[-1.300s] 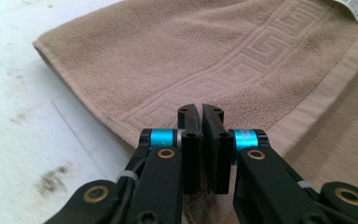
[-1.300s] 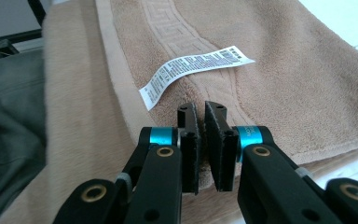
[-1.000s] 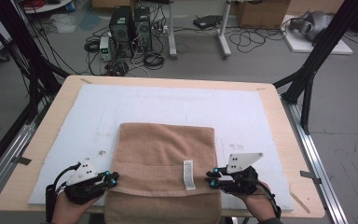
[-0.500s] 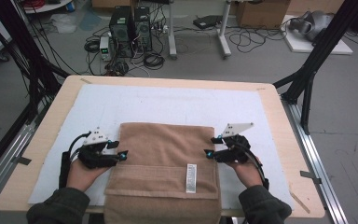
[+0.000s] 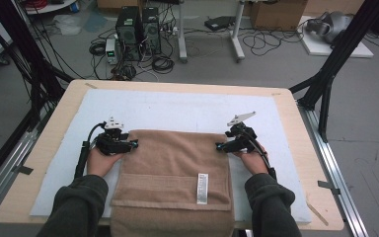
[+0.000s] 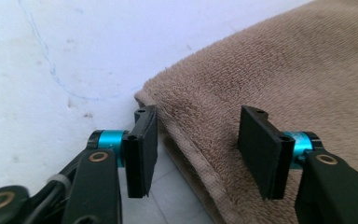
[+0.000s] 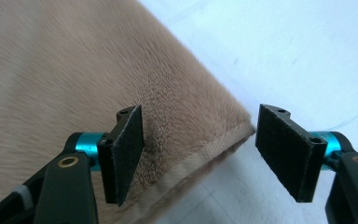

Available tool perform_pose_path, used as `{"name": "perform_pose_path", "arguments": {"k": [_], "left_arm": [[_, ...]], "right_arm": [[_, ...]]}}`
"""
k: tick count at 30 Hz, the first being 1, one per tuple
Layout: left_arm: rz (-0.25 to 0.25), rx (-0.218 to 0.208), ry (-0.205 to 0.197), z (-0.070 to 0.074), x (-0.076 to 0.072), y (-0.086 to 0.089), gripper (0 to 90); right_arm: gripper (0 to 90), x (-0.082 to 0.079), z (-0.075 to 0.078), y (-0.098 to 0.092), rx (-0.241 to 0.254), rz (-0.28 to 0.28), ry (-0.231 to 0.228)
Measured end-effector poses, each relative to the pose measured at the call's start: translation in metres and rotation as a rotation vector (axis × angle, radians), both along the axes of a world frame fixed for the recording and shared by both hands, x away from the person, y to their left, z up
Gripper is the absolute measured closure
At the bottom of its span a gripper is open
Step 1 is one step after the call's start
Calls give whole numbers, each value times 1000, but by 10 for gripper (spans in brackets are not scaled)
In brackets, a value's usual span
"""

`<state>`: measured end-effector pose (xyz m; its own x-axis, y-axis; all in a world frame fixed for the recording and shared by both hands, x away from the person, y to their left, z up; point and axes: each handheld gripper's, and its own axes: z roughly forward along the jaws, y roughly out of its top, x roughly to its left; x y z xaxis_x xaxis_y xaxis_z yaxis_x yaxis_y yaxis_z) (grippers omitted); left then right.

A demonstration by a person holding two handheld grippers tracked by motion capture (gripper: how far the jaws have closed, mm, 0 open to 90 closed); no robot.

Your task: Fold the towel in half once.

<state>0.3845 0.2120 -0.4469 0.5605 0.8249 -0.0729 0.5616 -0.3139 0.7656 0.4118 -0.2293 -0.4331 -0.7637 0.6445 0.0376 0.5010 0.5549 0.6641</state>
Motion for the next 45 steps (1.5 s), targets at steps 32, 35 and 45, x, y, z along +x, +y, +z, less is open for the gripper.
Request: {"name": "perform_pose_path", "arguments": {"k": [32, 35, 45], "left_arm": [[23, -18, -181, 118, 51, 6, 542], [11, -29, -159, 100, 38, 12, 515], [-48, -29, -127, 69, -7, 19, 499]], "right_arm": [[502, 64, 96, 2, 98, -83, -99], [459, 51, 87, 1, 76, -63, -89], [443, 10, 81, 4, 89, 39, -66]]}}
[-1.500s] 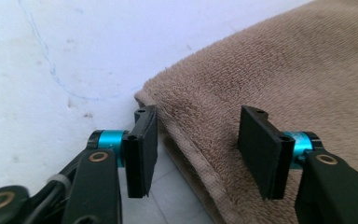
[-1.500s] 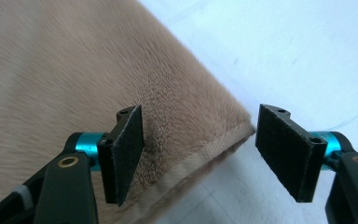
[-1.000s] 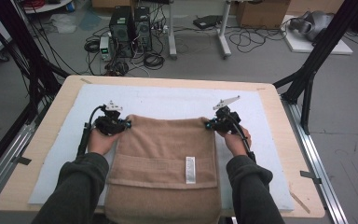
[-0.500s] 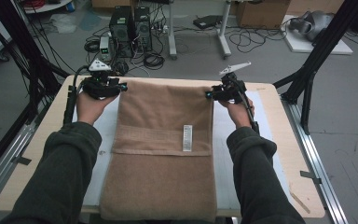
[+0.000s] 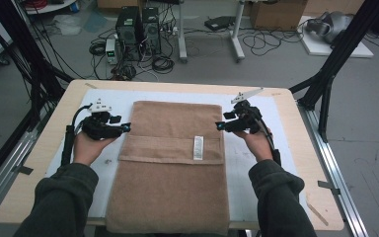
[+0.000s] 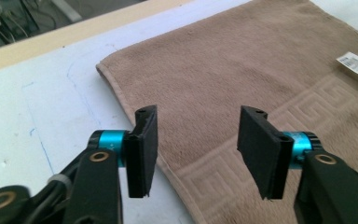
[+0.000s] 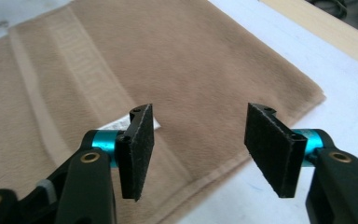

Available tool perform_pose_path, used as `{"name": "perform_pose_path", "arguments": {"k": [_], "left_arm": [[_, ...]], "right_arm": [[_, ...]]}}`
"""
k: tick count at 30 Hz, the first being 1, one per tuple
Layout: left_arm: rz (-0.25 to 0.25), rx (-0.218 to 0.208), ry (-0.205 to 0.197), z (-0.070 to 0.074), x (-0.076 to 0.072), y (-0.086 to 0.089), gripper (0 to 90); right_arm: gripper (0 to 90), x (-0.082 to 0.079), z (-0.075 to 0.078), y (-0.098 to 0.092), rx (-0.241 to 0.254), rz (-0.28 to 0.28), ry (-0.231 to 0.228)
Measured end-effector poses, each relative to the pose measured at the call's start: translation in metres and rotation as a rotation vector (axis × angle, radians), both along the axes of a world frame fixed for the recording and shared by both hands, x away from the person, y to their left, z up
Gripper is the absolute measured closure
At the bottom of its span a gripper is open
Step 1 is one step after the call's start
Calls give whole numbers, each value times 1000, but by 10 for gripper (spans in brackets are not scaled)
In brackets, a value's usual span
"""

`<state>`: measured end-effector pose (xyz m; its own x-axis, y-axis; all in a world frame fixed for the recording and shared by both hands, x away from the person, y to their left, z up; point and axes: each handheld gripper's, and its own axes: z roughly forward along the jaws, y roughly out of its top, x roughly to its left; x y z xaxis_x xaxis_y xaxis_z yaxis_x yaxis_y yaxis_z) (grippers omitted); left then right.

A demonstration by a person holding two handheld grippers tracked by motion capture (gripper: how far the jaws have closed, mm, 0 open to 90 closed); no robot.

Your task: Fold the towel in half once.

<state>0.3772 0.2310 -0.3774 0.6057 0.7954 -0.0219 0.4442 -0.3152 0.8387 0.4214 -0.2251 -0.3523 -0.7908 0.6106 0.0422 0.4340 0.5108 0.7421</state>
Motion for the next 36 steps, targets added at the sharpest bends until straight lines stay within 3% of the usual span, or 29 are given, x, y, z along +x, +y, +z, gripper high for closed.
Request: {"name": "perform_pose_path", "arguments": {"k": [1, 3, 5, 6, 8, 12, 15, 21, 23, 28, 30, 33, 36], "left_arm": [[-4, 3, -4, -3, -4, 1, 500], [5, 5, -2, -8, -12, 3, 488], [23, -37, -8, -12, -20, 5, 455], [10, -46, -5, -13, -24, 6, 439], [5, -14, -16, -19, -32, 5, 441], [-35, 1, 16, -33, -41, 5, 433], [-59, 32, 47, -46, -44, 4, 490], [-95, 56, 114, -61, -41, 2, 674], [-97, 70, 129, -64, -40, -1, 703], [-92, 92, 110, -63, -41, -4, 821], [-89, 100, 106, -62, -41, -6, 851], [-88, 83, 115, -60, -41, -4, 858], [-86, 59, 100, -55, -43, 0, 864]], "right_arm": [[452, -6, 0, 1, -1, 4, -26], [442, -13, -5, 1, 7, 11, -22], [434, -21, -12, 2, -15, 11, -25], [434, -26, -16, 2, -4, 21, -33], [436, -34, -26, 2, 6, 48, -27], [444, -47, -46, 3, -24, 59, -10], [450, -53, -62, 5, -28, 68, 16], [557, -56, -83, 9, -59, 103, 47], [618, -54, -85, 9, -61, 104, 54], [786, -53, -86, 10, -55, 128, 40], [819, -52, -86, 10, -50, 131, 44], [836, -52, -84, 9, -52, 127, 35], [842, -54, -80, 8, -46, 128, 22]]}}
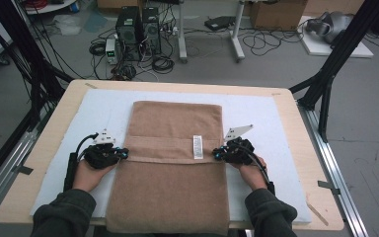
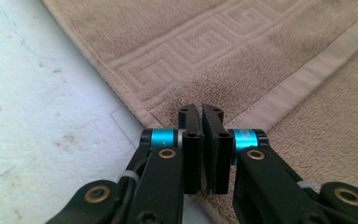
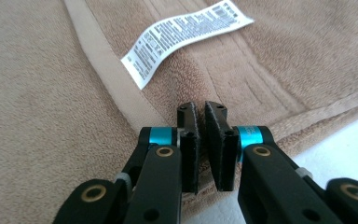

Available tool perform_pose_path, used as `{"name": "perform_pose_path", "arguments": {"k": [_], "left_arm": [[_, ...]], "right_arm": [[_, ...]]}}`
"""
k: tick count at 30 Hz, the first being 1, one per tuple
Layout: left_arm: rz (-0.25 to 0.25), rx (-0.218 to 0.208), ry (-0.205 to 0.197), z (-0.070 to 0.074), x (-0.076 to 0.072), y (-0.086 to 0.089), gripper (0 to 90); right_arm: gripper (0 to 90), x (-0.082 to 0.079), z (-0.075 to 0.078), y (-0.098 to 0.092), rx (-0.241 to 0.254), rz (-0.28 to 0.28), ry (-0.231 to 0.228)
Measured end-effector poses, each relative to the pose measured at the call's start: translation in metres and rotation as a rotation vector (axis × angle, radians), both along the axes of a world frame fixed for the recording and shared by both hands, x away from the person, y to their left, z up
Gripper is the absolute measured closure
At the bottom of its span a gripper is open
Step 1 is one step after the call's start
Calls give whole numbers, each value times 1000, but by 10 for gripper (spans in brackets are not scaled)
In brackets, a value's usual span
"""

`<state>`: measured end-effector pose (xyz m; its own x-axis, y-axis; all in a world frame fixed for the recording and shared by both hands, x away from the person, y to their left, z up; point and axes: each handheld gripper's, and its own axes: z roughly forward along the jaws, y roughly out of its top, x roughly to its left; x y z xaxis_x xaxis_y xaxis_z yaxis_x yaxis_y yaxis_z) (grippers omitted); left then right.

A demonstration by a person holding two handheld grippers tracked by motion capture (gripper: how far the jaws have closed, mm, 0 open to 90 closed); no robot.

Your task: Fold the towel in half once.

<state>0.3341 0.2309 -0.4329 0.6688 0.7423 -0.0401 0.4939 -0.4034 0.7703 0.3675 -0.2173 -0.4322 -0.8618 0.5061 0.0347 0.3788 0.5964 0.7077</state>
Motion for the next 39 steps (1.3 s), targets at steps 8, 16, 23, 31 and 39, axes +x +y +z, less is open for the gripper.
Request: {"name": "perform_pose_path", "arguments": {"k": [8, 16, 23, 31, 39], "left_arm": [[-10, -36, -29, 15, -11, -1, 868], [-46, -61, -68, 26, -61, 6, 868], [-84, -51, -119, 20, -122, 12, 866], [-89, -41, -101, 20, -132, 16, 620], [-29, -40, -98, 18, -65, 5, 489]], "right_arm": [[842, -8, 22, -7, 42, 22, -34], [841, -46, 39, -13, 51, 100, -38], [842, -101, 34, -12, 70, 181, -21], [577, -105, 33, -22, 98, 123, -11], [403, -27, 24, -26, 14, -79, -44]]}}
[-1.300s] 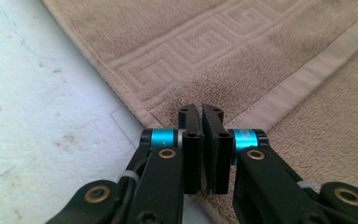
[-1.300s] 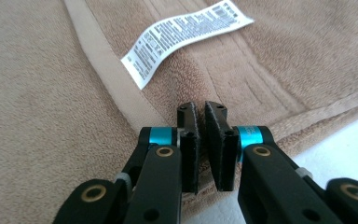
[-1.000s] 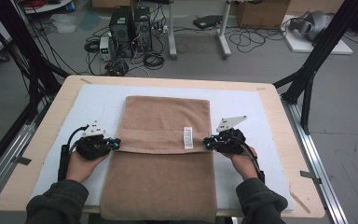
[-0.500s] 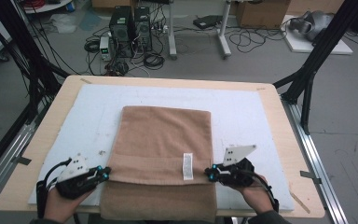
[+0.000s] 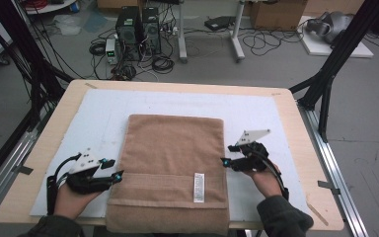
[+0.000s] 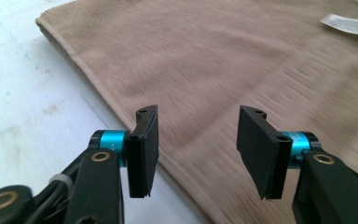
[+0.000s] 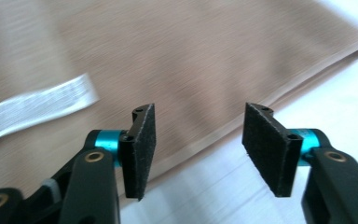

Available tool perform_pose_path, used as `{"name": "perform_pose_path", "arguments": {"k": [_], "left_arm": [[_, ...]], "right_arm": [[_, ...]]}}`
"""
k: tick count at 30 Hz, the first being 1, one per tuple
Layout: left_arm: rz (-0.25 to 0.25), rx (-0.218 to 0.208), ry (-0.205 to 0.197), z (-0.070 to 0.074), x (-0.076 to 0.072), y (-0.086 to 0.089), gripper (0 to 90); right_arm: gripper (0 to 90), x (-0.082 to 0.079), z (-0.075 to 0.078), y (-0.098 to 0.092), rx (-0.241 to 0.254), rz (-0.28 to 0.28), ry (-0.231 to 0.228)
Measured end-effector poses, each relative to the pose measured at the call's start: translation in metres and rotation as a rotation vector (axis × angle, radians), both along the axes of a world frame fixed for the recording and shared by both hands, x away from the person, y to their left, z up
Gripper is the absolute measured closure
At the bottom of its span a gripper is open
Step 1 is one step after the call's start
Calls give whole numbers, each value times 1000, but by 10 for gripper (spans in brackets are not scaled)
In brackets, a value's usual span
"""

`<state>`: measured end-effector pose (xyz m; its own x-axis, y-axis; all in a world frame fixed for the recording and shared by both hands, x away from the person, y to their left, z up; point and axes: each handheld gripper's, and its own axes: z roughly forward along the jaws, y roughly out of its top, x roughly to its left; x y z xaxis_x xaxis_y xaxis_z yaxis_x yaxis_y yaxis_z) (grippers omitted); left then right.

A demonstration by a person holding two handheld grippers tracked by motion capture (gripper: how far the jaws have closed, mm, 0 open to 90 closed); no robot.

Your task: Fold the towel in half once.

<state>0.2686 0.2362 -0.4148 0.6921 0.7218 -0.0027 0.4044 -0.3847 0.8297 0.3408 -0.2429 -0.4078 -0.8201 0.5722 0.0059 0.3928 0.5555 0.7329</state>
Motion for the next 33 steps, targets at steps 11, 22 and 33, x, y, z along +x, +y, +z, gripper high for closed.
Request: {"name": "perform_pose_path", "arguments": {"k": [11, 22, 33], "left_arm": [[187, 26, 102, -26, 91, -14, 469], [196, -10, 102, -31, 100, -21, 826], [256, 0, -10, 7, 142, -37, 833]], "right_arm": [[336, 71, -29, 11, -37, -138, 57], [814, 82, -30, 16, 3, -67, 87], [822, 116, 15, 14, -48, -128, -24]]}}
